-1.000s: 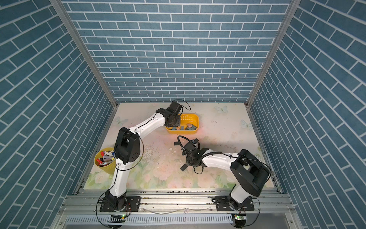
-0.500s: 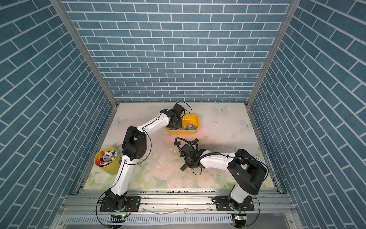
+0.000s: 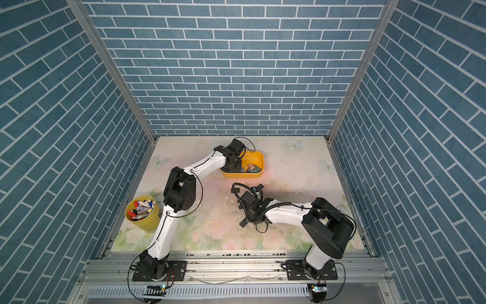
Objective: Put the eraser in the storage box
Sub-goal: Place the eraser in the storage box, then pick up the eraser from the center of the board.
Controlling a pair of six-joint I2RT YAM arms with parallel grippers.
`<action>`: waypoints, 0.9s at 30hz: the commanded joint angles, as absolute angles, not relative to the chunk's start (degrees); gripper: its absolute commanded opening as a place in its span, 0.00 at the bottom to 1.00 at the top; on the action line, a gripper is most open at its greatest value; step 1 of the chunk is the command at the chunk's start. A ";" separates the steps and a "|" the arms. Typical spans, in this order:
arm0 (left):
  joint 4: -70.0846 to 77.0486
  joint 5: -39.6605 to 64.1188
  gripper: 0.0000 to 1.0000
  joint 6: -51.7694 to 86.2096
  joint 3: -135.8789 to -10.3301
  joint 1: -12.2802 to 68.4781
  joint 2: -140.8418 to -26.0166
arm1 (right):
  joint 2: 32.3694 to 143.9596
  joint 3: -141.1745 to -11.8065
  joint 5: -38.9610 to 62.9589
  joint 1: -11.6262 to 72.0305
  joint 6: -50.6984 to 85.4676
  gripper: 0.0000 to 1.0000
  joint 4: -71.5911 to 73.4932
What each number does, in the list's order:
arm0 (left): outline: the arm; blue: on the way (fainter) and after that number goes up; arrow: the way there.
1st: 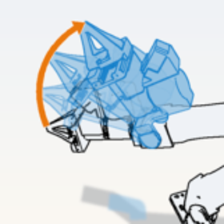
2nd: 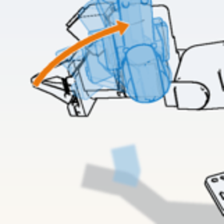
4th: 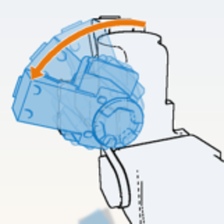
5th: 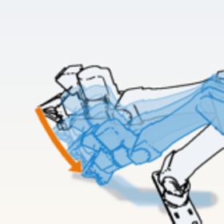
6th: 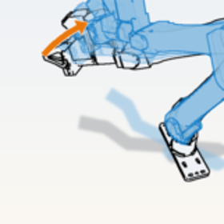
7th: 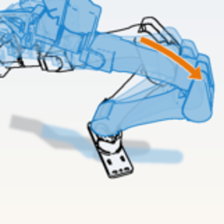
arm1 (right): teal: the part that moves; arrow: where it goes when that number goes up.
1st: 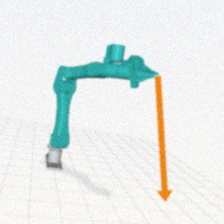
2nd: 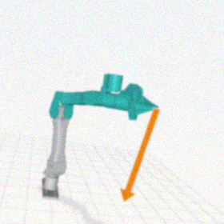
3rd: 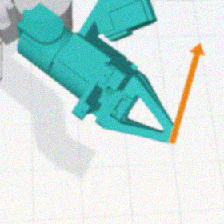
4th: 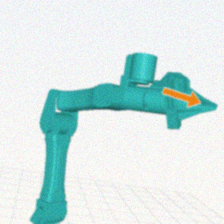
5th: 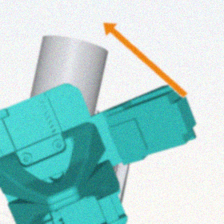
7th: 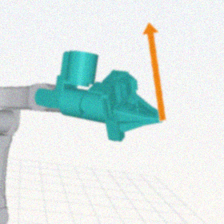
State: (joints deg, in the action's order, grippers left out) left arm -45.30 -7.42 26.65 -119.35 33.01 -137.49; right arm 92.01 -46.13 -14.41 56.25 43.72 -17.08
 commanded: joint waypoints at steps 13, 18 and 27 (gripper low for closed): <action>-47.24 -6.33 0.77 26.27 -121.39 32.69 -130.42 | 91.26 -45.44 -15.97 56.79 47.02 0.18 -19.77; -45.54 -6.32 0.77 27.26 -117.26 32.70 -124.65 | 90.01 -46.20 -17.22 56.77 46.58 0.17 -21.59; -38.25 -8.74 0.78 31.74 -98.70 32.66 -110.76 | 85.50 -49.16 -19.83 56.41 44.17 0.17 -27.21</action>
